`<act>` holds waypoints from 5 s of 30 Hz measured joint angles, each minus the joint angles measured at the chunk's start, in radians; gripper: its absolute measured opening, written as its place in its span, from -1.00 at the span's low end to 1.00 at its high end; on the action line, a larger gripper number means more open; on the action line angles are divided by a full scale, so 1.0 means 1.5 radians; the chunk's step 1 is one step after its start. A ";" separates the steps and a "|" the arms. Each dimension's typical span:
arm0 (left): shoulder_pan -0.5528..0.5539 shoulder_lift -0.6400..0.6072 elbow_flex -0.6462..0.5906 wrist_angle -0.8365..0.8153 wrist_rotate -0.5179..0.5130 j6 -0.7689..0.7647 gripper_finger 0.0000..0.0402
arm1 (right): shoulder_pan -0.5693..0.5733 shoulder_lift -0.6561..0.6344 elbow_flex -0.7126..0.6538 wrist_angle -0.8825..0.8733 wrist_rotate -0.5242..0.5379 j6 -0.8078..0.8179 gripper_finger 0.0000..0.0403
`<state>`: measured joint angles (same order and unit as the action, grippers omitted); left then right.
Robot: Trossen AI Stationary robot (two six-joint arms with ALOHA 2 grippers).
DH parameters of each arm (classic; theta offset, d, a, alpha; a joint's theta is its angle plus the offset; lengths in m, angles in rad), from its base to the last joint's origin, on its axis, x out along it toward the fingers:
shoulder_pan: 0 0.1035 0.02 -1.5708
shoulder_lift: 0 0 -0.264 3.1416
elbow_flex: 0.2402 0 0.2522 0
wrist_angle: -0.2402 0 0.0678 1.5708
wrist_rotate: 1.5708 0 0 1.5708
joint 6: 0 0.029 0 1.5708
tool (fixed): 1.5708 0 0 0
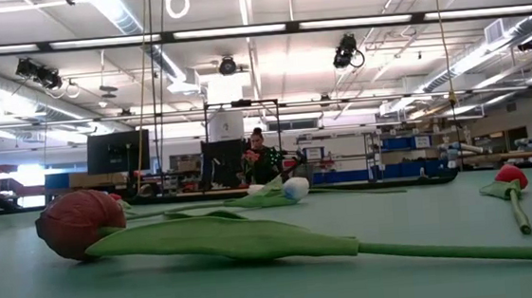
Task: Sort flowers into vase by color
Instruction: Put the top dark red flower into the transparent vase, then put the dark red flower into the transparent vase
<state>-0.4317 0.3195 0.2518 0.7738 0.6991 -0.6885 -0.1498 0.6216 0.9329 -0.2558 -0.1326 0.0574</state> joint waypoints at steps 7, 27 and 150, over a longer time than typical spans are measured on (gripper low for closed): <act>-0.154 0.056 -0.002 0.001 -0.126 0.141 -1.00 | 0.000 0.000 0.000 0.000 0.000 0.000 -0.32; -0.292 0.240 -0.003 0.114 -0.223 0.277 -1.00 | 0.000 0.000 0.000 0.000 0.000 0.000 -0.32; 0.247 0.509 0.452 -0.890 -0.487 0.250 0.17 | 0.351 0.770 0.155 0.018 0.049 0.484 -0.38</act>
<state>-0.0616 1.0828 0.9302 -0.5610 -0.0316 -0.3131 0.3765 1.7765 1.1661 -0.2285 -0.0596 0.7834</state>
